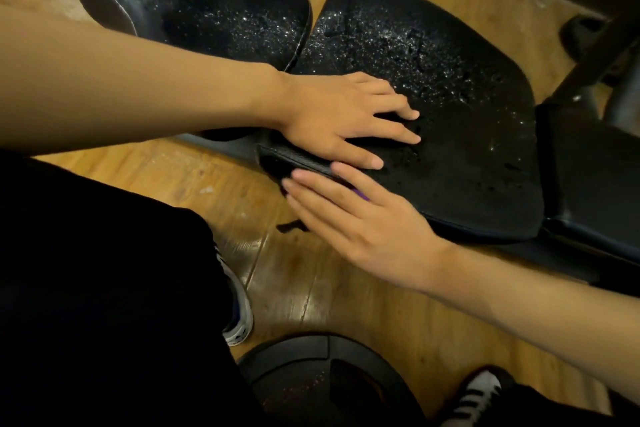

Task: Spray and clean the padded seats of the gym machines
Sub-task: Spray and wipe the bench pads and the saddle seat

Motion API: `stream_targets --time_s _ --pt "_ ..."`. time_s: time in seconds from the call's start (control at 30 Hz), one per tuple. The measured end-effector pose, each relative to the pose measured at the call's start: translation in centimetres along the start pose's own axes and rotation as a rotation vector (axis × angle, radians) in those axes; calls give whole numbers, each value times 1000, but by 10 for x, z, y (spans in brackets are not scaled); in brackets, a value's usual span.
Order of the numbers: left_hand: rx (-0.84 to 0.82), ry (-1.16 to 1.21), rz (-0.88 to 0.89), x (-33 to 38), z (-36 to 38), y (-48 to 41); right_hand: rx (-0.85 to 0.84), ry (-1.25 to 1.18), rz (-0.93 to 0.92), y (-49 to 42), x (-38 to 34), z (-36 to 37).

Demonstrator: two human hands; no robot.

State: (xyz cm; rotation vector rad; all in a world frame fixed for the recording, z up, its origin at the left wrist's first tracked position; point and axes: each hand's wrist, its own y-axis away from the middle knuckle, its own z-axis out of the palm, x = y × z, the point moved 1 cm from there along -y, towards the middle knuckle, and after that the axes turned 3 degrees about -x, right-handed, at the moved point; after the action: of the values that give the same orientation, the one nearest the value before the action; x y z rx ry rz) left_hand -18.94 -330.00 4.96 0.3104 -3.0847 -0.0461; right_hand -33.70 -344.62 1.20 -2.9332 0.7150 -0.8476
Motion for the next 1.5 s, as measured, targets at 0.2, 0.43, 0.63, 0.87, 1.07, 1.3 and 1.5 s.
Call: stream_targets --time_s 0.2,0.43,0.63,0.87,1.07,1.3,1.5 --pt "-35 -67 17 6 1 -11 -110 257 -86 175 55 2" --pt "-27 -93 10 6 -1 -16 19 72 -40 110 28 7" --pt "-56 -81 3 10 -4 -16 276 -42 167 11 -10 13" --pt "-67 -89 0 11 -7 -17 154 45 49 171 42 22" --pt "-54 -98 5 14 -10 -22 -71 210 5 280 102 36" --pt "-77 -117 -9 19 -14 -29 259 -28 89 133 28 21" --pt "-97 -117 -29 22 -16 -29 271 -85 176 43 2 18"
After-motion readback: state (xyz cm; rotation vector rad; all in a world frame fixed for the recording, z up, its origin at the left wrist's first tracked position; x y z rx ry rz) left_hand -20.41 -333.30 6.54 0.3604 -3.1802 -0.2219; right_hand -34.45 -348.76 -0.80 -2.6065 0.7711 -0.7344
